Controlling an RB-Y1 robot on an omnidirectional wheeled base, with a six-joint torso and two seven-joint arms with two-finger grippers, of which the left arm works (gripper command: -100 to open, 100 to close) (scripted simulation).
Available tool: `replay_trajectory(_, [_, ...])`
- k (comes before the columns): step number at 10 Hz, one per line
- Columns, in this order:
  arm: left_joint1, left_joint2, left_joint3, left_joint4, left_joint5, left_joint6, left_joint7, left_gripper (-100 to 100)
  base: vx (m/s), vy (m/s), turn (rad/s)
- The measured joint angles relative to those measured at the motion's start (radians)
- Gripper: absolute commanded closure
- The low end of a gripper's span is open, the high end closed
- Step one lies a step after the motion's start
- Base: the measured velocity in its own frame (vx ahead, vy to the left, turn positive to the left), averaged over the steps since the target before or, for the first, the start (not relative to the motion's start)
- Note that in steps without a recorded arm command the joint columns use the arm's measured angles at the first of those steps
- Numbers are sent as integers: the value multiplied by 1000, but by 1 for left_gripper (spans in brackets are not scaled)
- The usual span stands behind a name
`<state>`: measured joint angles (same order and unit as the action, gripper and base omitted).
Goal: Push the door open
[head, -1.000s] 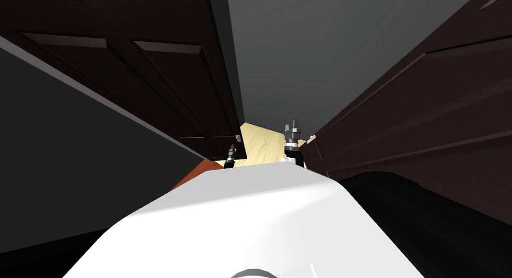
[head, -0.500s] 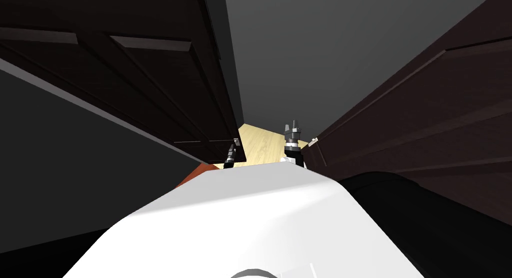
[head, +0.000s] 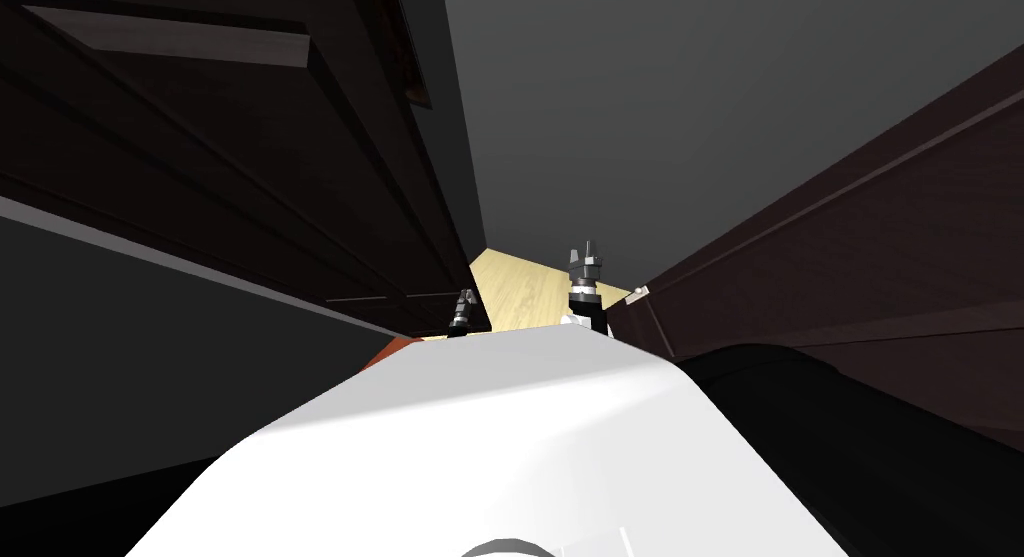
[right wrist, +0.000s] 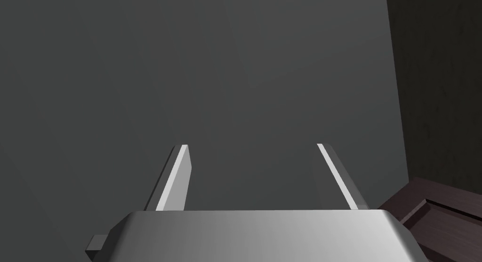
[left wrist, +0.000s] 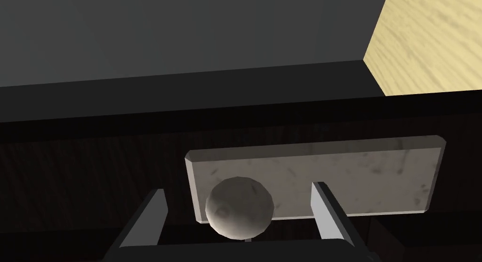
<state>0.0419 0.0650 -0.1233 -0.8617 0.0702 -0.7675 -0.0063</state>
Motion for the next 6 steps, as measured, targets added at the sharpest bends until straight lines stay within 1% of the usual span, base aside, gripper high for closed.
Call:
replay_trajectory(5, [1, 0, -1, 2, -1, 5, 0, 100, -16, 3, -4])
replay_trajectory(6, [1, 0, -1, 3, -1, 5, 0, 100, 95, -15, 33])
